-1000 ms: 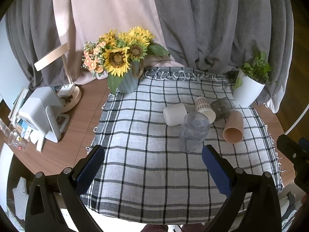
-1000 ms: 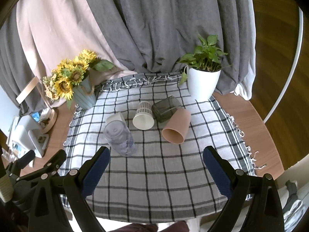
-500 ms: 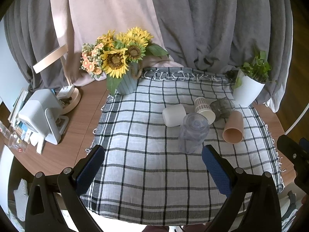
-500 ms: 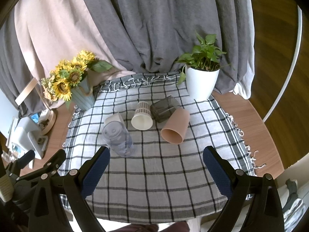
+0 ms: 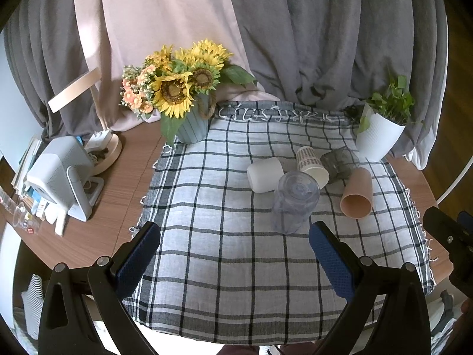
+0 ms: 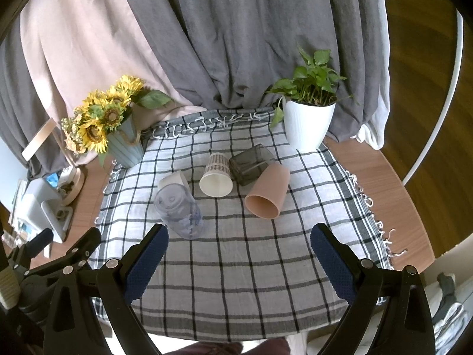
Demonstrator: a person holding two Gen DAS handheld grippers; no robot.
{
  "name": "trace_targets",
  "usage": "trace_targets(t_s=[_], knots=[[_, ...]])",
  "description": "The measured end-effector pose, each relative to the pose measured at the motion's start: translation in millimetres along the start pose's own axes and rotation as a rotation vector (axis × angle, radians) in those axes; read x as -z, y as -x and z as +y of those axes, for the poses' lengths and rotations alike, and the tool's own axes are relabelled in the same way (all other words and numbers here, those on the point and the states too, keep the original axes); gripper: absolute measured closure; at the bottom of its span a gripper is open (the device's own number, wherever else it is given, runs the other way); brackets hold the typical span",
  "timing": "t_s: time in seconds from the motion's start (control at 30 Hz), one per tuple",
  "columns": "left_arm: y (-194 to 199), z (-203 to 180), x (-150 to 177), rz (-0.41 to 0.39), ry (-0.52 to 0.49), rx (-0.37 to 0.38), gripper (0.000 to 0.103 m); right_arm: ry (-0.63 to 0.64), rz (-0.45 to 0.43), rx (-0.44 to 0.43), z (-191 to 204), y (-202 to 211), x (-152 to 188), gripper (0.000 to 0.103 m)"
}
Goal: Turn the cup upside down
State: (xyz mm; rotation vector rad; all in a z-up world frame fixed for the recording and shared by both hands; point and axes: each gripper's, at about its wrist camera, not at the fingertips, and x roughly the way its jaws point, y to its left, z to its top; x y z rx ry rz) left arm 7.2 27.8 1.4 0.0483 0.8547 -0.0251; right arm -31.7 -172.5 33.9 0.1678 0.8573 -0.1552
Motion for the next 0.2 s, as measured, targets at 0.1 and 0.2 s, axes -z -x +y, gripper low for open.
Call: trace_targets(t_s=[0.1,0.2], knots=[[-0.6,0.0,1.0,0.000,-0.003,0.006,0.000,0.000,0.000,0.001,-0.1,-0.6,0.3,0.006],[-1.0,1.2,-0.4,-0.002,-0.006,0.010,0.000,-0.001,0.005,0.001,-1.2,-1.8,0.8,0.006]])
